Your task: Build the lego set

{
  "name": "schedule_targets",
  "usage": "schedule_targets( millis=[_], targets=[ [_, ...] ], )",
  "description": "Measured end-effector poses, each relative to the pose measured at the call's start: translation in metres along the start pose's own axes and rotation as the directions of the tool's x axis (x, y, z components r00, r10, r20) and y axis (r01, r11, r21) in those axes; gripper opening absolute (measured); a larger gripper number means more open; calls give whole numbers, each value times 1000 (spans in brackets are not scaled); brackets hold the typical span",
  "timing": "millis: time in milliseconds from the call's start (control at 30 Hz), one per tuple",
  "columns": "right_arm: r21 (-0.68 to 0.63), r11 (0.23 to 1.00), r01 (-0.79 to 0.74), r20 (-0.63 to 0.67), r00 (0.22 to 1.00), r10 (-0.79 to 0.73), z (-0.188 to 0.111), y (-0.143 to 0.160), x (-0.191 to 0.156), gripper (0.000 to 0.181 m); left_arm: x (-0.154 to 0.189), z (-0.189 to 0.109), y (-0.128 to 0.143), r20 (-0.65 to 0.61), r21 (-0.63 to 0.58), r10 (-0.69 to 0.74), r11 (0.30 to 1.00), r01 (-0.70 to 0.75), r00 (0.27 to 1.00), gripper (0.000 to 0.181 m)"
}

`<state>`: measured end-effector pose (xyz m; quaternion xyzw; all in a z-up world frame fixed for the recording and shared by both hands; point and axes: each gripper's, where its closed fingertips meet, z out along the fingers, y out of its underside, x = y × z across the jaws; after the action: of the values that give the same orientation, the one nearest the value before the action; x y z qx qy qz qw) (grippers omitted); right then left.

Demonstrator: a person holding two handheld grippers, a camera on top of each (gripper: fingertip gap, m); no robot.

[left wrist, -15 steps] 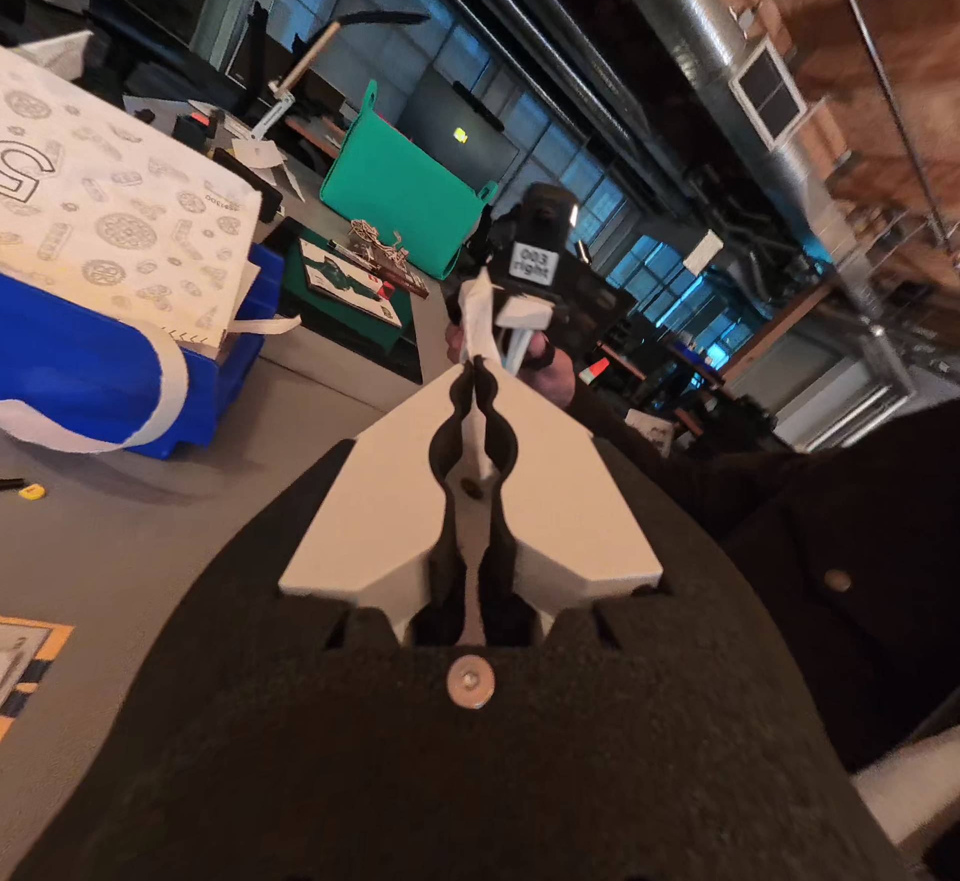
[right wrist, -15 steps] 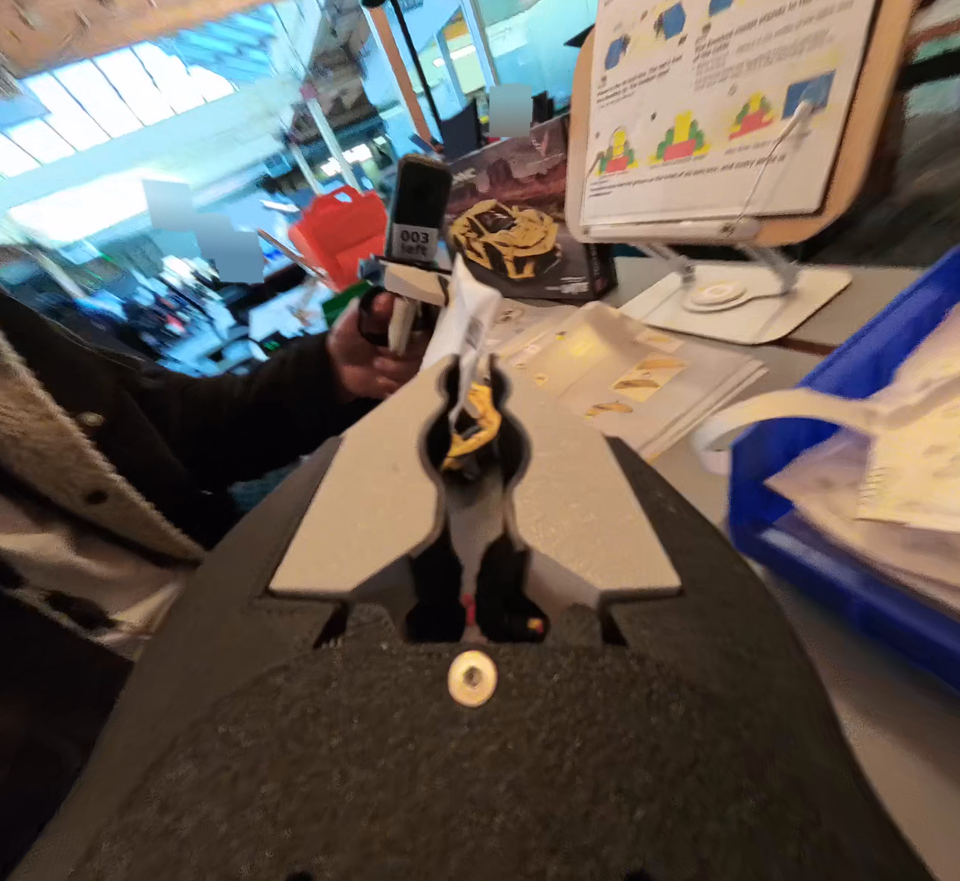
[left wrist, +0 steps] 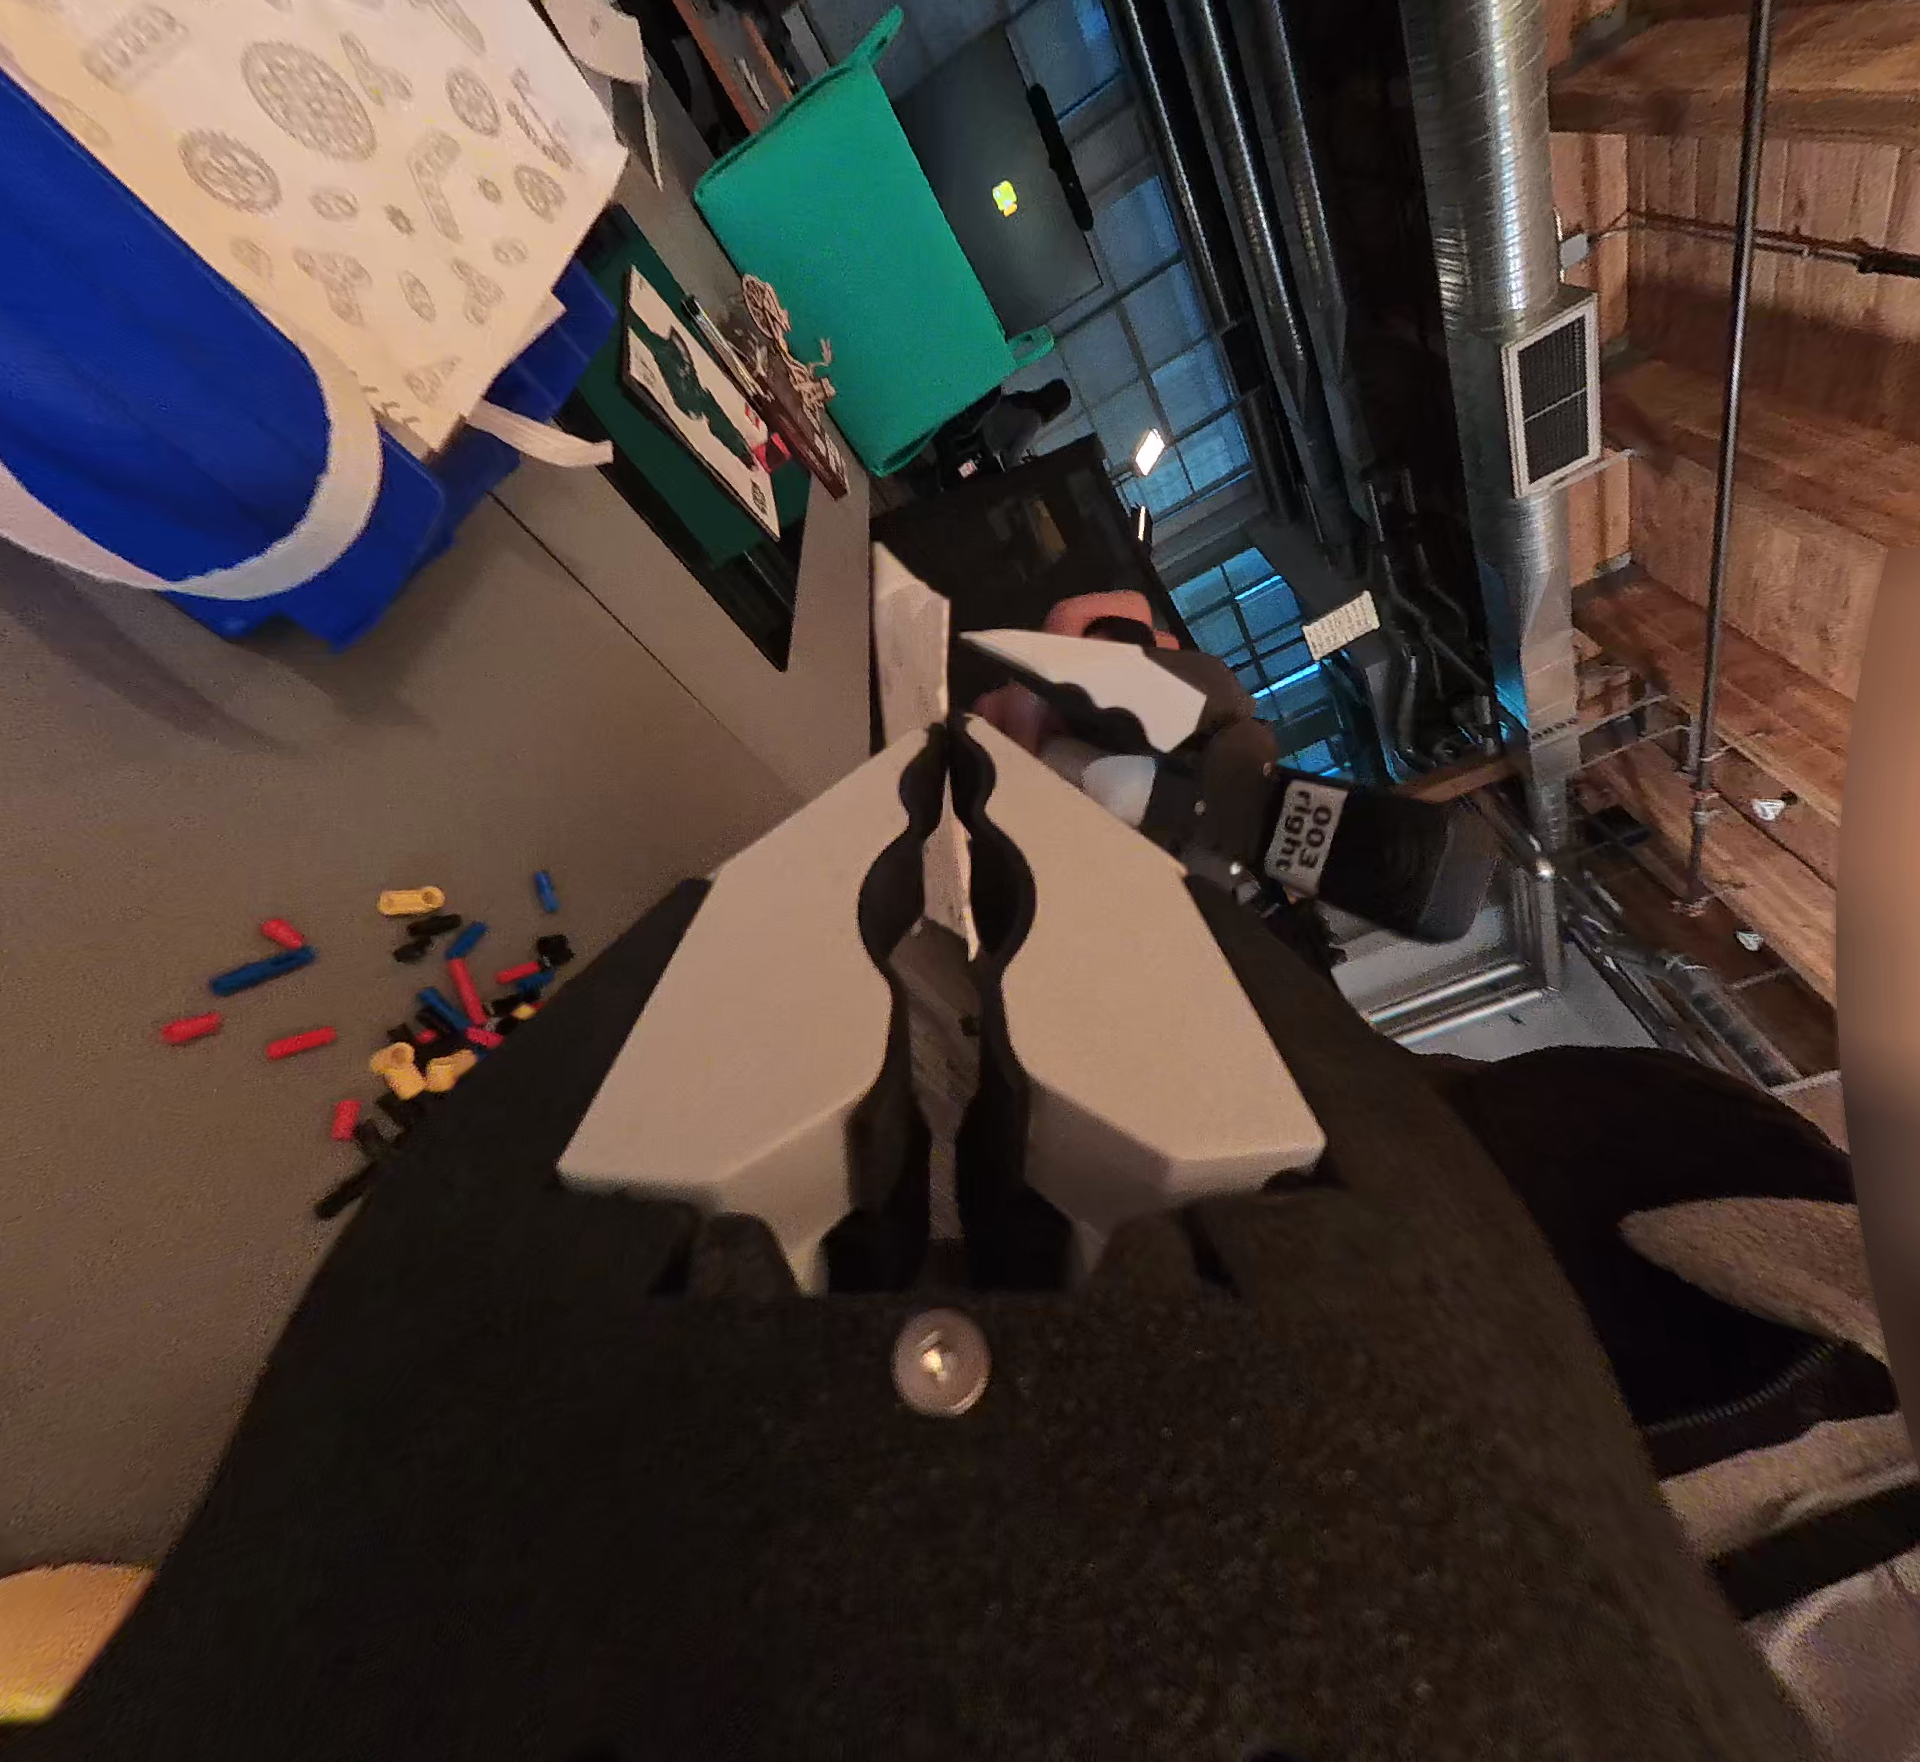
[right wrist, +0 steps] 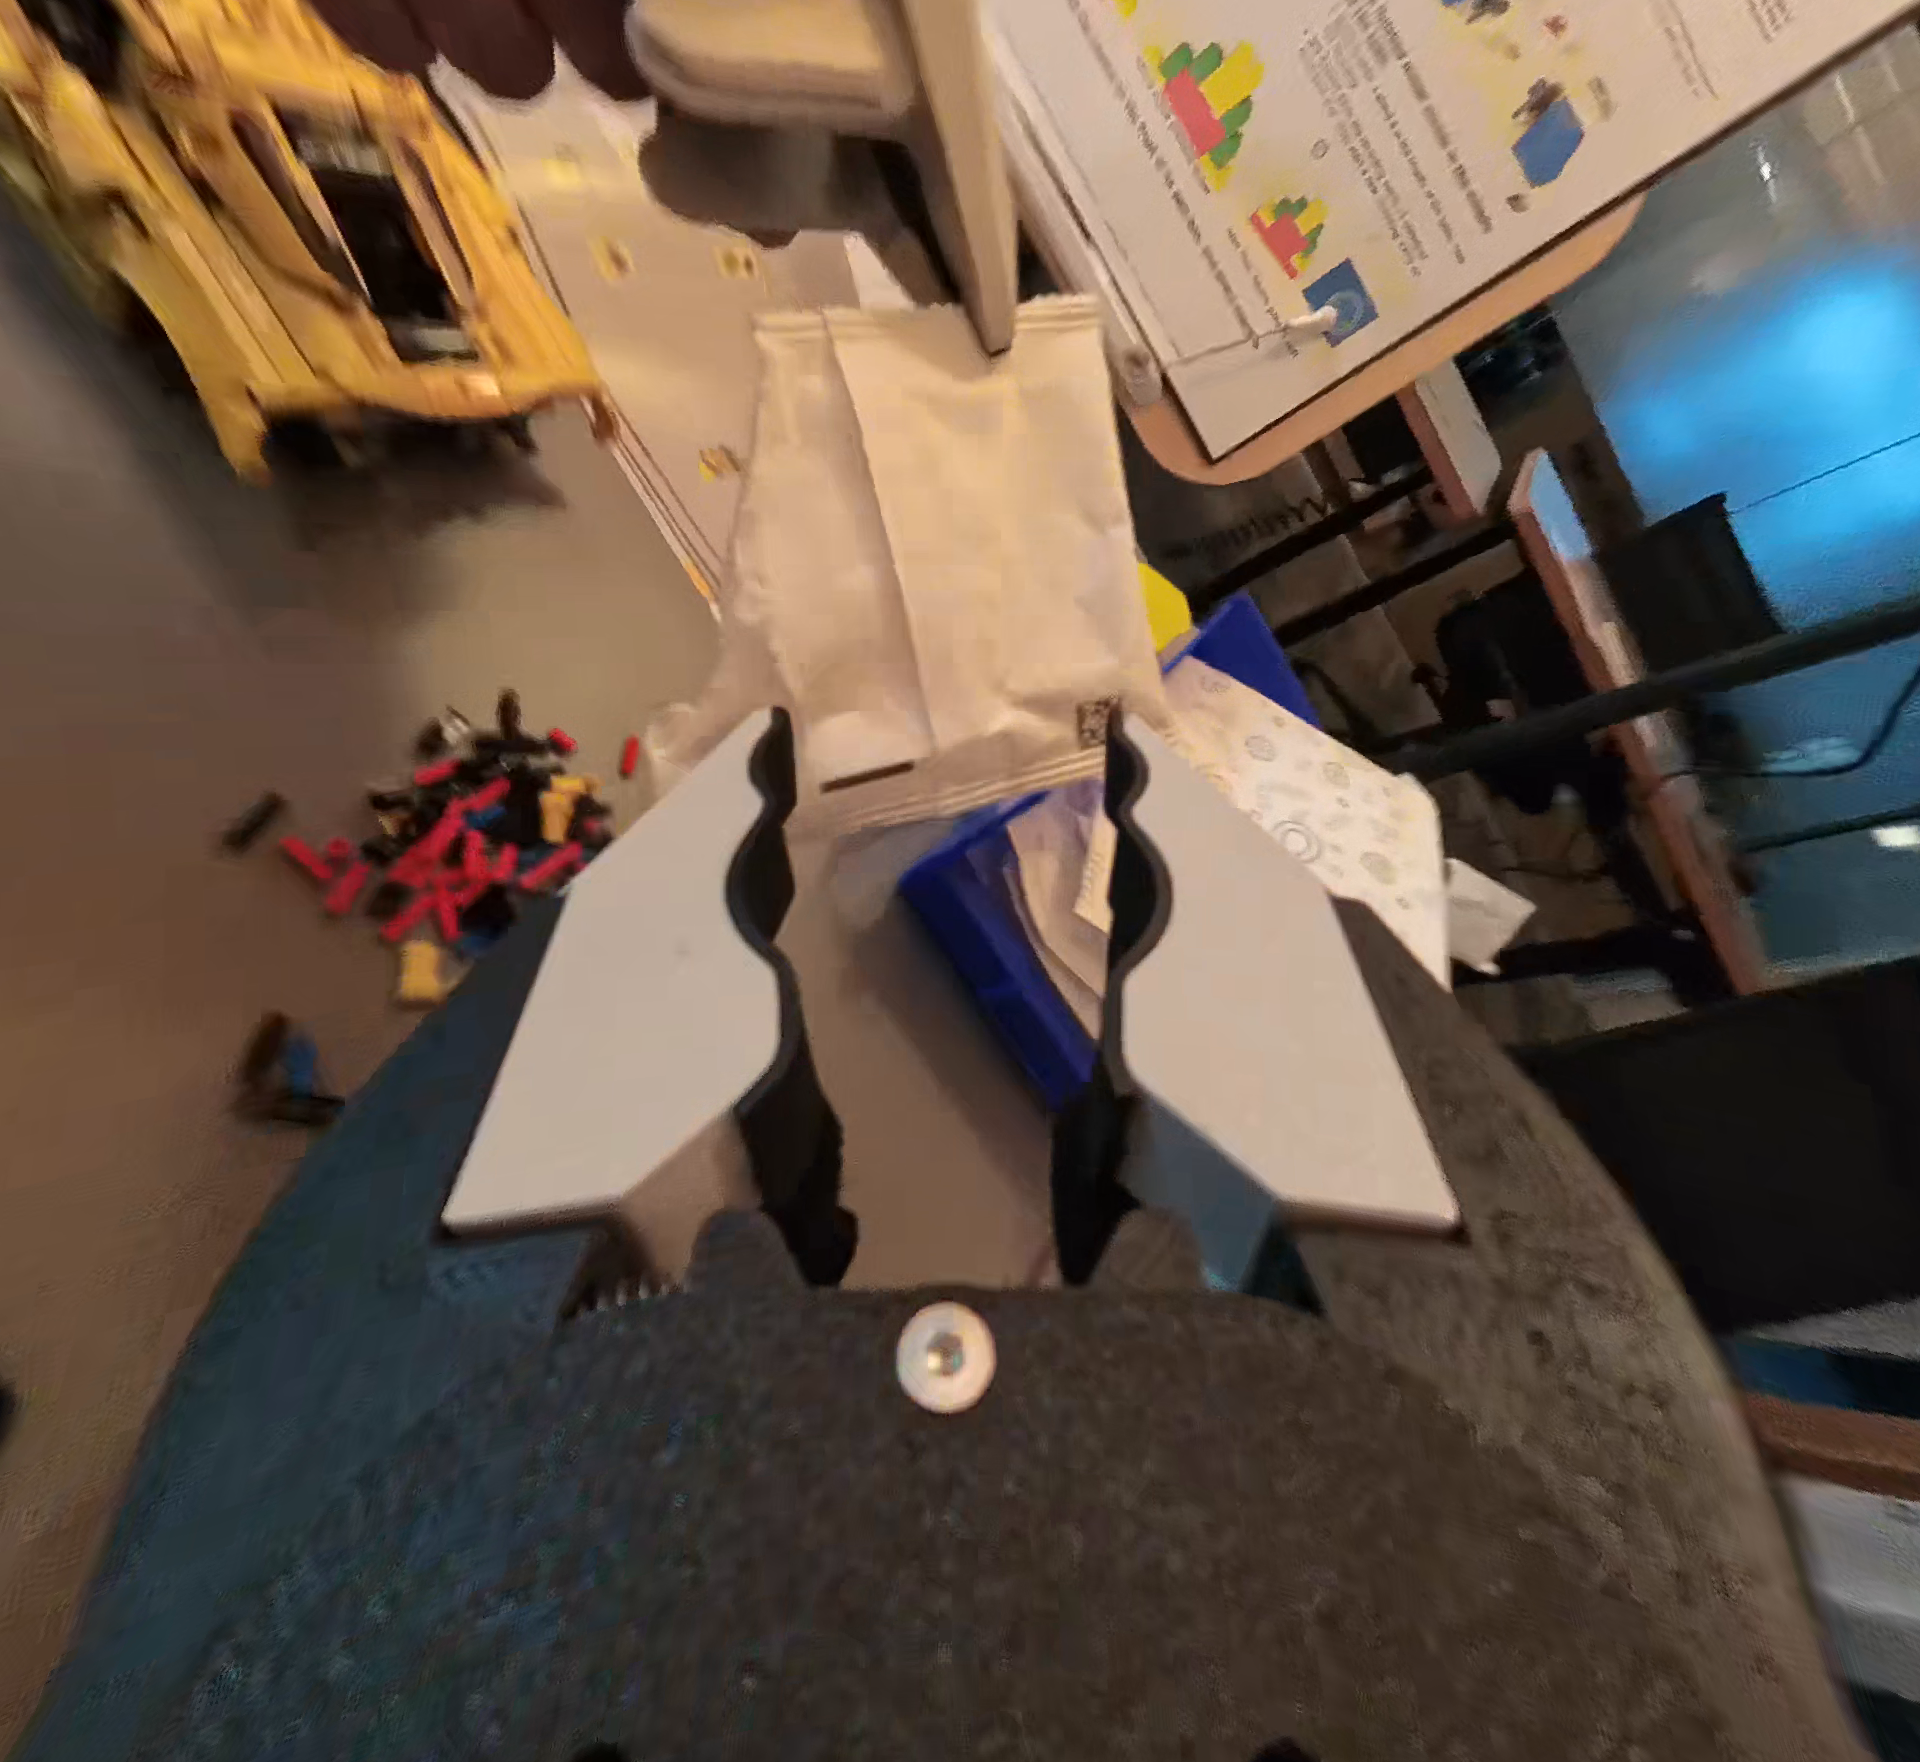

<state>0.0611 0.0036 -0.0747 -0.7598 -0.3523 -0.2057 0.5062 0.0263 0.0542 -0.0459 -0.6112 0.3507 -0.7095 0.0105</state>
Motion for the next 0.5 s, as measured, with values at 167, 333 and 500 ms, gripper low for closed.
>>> schedule_targets(
  millis=[167, 333, 500],
  targets=[
    [-64, 983, 171, -48, 983, -174, 14, 3, -7, 33, 3, 5, 1, -28, -4, -37, 999, 37, 999, 0],
    [-65, 997, -30, -15, 999, 29, 20, 0, -5, 28, 3, 3, -8, -1, 29, 79, 996, -79, 997, 5],
    [0, 892, -453, 60, 890, 452, 26, 0, 2, 27, 6, -13, -14, 93, 112, 306, 942, -315, 948, 53]
  ],
)
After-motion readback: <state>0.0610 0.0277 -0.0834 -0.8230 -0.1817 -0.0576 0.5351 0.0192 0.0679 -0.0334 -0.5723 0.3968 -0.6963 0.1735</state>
